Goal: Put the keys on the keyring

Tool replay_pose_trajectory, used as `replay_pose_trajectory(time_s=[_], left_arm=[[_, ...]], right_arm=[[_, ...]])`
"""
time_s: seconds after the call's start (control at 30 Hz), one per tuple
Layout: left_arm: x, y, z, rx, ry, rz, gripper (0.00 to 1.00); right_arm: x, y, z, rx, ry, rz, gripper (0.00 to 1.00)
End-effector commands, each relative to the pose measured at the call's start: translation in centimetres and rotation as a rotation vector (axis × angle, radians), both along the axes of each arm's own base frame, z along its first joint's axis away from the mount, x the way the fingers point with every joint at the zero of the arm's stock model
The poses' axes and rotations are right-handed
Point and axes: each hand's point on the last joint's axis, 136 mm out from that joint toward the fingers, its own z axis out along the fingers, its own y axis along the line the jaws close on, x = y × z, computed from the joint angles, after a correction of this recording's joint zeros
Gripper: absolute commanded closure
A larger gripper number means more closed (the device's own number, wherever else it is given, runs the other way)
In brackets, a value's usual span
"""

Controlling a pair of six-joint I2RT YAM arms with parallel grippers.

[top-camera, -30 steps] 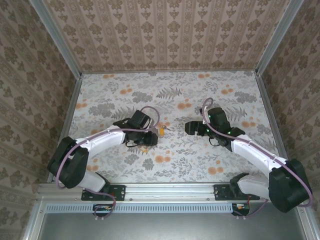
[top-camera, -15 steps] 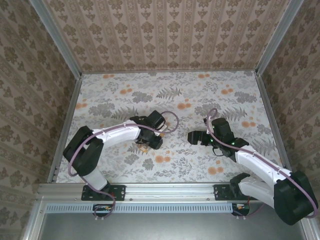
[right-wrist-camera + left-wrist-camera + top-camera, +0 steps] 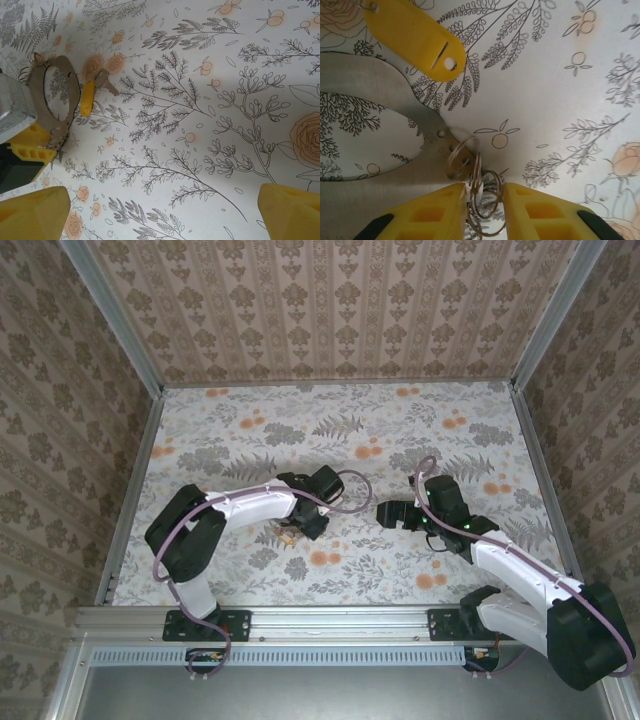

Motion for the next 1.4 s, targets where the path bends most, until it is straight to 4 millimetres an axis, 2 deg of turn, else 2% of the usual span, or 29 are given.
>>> replay_pose_trajectory(time_s=[0.0,0.27,0.4,0.5,0.67,0.8,0.97,1.07,1.23,1.37], left_arm=[[0.1,0.6,0.3,0.076,-0.035,-0.040,0.76],[-0.3,0.9,0.0,0.084,-0.033,-0.035,0.90],[-0.5,0.9,0.7,0.067,-0.036,-0.037,0.99],[-0.7,1.0,1.8,0.051,-0.040,-0.034,1.00],[-1.5,-0.3,6.2,-0.112,-0.060,-0.061,1.00],[-2.6,-1.5,10.7,-0.324,-0.098,-0.135,1.00],[-4.3,-2.4,16.7,-0.617,-0.138,-0.259,1.00],[-4.9,-2.5,19.5,-0.757,-0.150,-0.306,1.00],[-5.6,-2.7,21.4,-0.873,-0.118,-0.358,1.00],[-5.8,-3.1,22.0,-0.903,-0.119,-0.388,1.00]], right_arm=[[0.6,-0.3,0.9,-0.003,-0.026,-0.018,0.02],[0.9,-0.5,1.2,0.001,-0.035,-0.021,0.02],[1.0,-0.5,1.6,0.000,-0.047,-0.019,0.02],[1.1,-0.6,1.9,0.001,-0.057,-0.022,0.02],[0.8,0.6,3.8,0.061,-0.132,0.054,0.03],[-0.4,2.9,7.4,0.181,-0.263,0.200,0.07],[-4.2,5.9,13.0,0.330,-0.465,0.439,0.14],[-5.7,7.2,14.8,0.374,-0.542,0.511,0.22],[-7.3,9.7,16.4,0.414,-0.582,0.652,0.32],[-7.4,10.9,17.0,0.393,-0.623,0.711,0.54]])
